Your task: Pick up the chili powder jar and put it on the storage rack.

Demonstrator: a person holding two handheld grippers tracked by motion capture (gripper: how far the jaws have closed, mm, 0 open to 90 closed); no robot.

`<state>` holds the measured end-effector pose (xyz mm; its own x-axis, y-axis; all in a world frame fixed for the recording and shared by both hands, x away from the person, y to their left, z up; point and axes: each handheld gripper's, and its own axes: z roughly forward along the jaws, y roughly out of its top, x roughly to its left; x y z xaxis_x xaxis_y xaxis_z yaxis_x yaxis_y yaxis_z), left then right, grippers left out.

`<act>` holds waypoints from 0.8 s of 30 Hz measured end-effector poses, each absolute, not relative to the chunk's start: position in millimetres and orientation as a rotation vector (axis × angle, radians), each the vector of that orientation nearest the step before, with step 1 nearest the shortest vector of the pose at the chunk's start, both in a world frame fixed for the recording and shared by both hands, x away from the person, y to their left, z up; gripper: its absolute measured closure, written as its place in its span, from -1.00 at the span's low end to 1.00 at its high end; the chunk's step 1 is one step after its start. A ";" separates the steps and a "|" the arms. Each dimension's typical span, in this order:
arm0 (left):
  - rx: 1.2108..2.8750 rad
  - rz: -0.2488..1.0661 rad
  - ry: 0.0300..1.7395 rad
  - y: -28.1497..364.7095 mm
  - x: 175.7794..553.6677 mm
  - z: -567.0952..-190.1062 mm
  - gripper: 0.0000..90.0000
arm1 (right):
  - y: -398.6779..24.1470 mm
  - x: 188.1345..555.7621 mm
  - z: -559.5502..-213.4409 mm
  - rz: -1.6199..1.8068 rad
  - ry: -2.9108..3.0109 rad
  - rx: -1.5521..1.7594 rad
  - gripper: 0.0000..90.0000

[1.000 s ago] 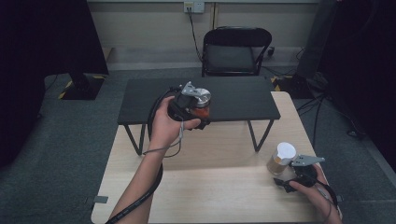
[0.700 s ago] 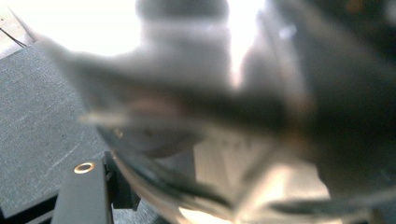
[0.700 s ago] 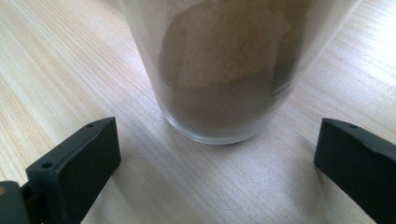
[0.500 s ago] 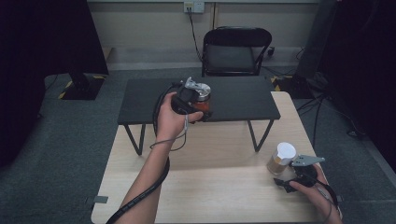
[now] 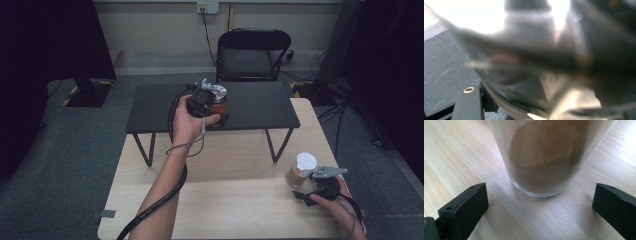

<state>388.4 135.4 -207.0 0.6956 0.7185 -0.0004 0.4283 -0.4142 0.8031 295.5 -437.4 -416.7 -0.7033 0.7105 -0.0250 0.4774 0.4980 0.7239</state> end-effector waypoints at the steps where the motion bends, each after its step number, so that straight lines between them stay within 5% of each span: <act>1: 2.070 0.442 0.874 135.1 388.1 -206.7 -0.32 | -437.4 295.5 -416.7 1.024 2.426 0.997 -1.00; 13: 2.078 0.458 0.871 134.2 385.1 -208.9 -0.36 | -437.4 295.5 -416.7 1.025 2.426 0.997 -1.00; 24: 2.046 0.474 0.873 141.4 366.7 -217.6 -0.87 | -437.3 295.5 -416.7 1.024 2.426 0.998 -1.00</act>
<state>366.7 141.4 -217.6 0.6859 0.7275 0.0157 0.4099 -0.4041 0.8177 295.5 -437.3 -416.7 -0.7029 0.7108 -0.0247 0.4780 0.4979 0.7236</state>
